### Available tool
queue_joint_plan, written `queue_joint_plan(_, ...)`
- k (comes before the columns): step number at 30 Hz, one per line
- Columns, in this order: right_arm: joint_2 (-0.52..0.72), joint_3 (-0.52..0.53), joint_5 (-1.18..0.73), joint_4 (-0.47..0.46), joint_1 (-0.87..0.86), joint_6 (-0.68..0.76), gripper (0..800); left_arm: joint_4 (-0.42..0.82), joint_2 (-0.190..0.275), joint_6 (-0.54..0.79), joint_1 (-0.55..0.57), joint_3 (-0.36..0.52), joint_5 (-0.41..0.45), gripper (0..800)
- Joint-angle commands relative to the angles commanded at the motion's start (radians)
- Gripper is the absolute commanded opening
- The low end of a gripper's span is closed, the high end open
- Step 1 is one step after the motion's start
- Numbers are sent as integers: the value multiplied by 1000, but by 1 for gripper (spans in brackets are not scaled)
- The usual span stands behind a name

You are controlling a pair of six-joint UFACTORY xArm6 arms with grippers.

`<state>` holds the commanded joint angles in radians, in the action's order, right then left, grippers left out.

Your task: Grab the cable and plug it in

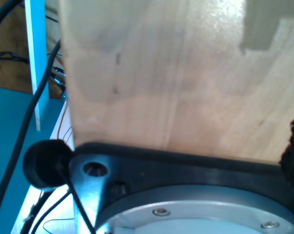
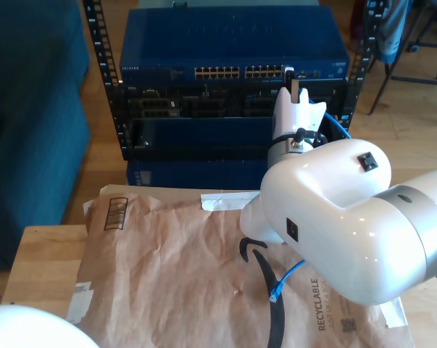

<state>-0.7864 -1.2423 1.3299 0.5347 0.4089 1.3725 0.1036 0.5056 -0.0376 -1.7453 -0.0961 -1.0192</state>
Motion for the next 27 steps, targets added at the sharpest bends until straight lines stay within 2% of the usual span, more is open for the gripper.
queue_joint_plan(12,-15,-5,0,-2,0,3,0,0,0,0,0,0,0,800)
queue_joint_plan(27,-31,-61,-37,-2,0,-2,0,0,0,0,0,0,0,800)
